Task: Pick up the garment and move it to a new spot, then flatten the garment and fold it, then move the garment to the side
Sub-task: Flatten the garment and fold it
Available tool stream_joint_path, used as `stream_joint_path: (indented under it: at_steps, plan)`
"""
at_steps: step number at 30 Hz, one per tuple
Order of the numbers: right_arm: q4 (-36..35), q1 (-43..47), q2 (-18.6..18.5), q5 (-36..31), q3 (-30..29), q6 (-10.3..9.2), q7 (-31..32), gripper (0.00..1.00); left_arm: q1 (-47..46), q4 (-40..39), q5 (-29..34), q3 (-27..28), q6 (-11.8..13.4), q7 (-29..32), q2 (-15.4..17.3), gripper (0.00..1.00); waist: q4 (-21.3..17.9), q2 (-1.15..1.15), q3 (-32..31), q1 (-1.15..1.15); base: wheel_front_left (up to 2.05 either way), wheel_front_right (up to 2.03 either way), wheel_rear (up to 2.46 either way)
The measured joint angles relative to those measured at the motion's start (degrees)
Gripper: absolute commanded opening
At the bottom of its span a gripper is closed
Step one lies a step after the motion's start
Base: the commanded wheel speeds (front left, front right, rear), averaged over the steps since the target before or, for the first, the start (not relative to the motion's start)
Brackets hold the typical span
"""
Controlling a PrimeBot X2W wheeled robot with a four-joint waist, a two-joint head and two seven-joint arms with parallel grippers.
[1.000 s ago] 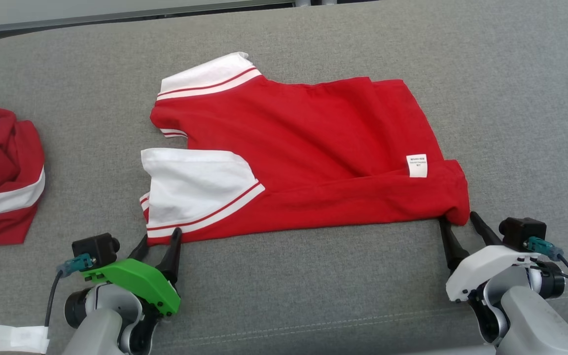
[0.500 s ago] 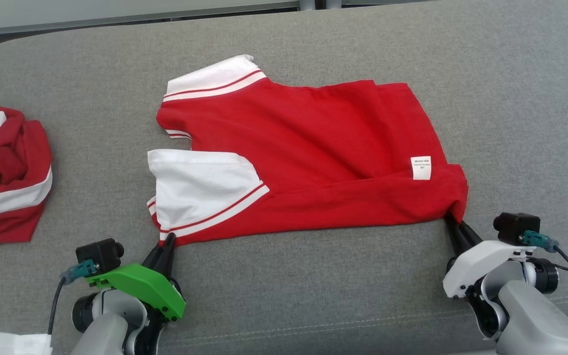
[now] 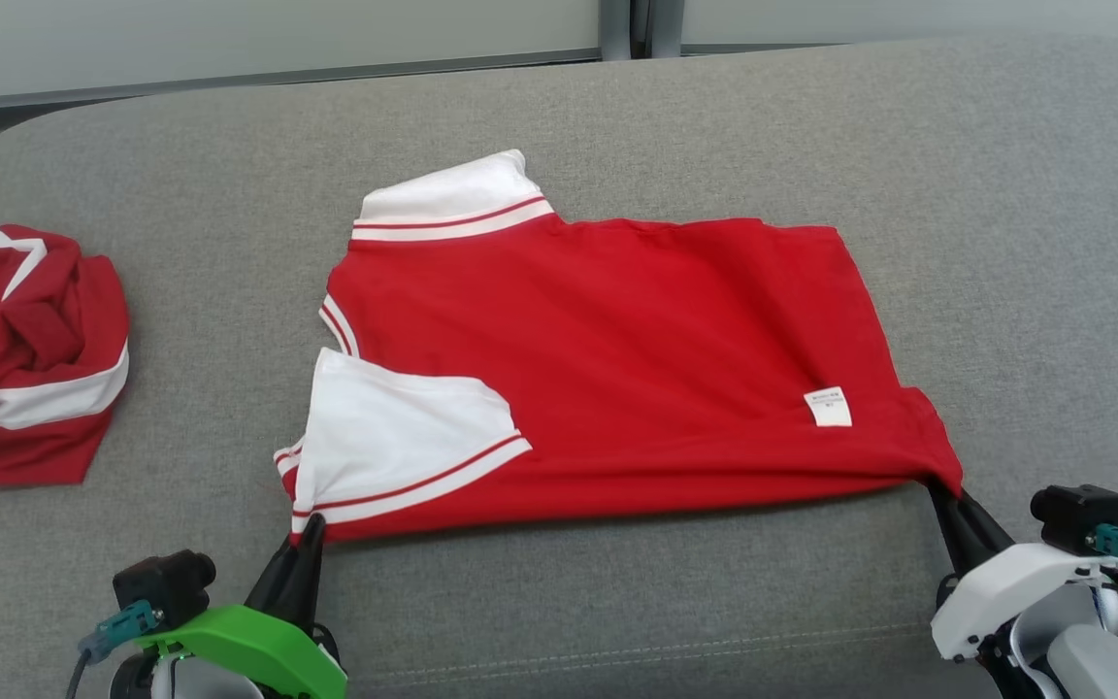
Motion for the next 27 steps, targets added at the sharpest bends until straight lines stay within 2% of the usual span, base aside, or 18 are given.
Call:
stream_joint_path:
  at_steps: [4, 7, 16, 17, 18, 19, 27]
  plan:
    - [-2.12, 3.35, -0.40, -2.09, -2.43, 0.00, 1.19, 0.00, 4.47, -6.25, -0.38, 0.31, 3.39, 1.63, 0.71, 0.00, -0.26, 0.00, -0.11, 0.00, 0.00, 0.00, 0.00]
    - [-3.79, 5.75, 0.65, -3.48, -4.54, 0.00, 2.46, 0.00, 7.34, -9.69, -0.89, 0.47, 5.06, 2.96, 1.32, 0.00, -0.12, 0.00, 0.07, 0.00, 0.00, 0.00, 0.00]
    - [-8.00, 9.20, 4.33, -5.81, -8.68, -0.02, 5.88, 0.00, 9.57, -11.44, -2.01, 0.13, 6.66, 5.32, 1.34, 0.00, 0.29, 0.00, -0.04, 0.00, 0.00, 0.00, 0.00]
    - [-8.55, 9.46, 4.60, -5.86, -9.15, -0.01, 5.78, 0.00, 9.59, -11.28, -2.00, 0.09, 6.92, 5.42, 1.34, 0.10, 0.34, 0.00, -0.07, 0.00, 0.00, 0.00, 0.00]
    - [-9.05, 9.71, 4.80, -5.78, -9.53, -0.02, 5.80, 0.33, 9.59, -11.10, -1.96, 0.14, 7.32, 5.34, 1.32, 0.50, 0.39, 0.00, -0.11, 0.00, 0.00, 0.00, 0.00]
    - [-9.80, 10.38, 5.39, -5.78, -9.92, -0.02, 5.88, 1.00, 9.58, -10.95, -1.42, 0.16, 7.88, 4.70, 1.32, 1.00, 0.47, 0.00, -0.26, 0.00, 0.00, 0.00, 0.00]
    - [-12.95, 12.34, 6.62, -7.13, -12.17, -0.03, 5.22, 1.00, 9.12, -11.56, 2.14, 0.51, 10.17, 1.35, 2.13, 1.00, 0.45, 0.00, -1.36, 0.00, 0.00, 0.00, 0.00]
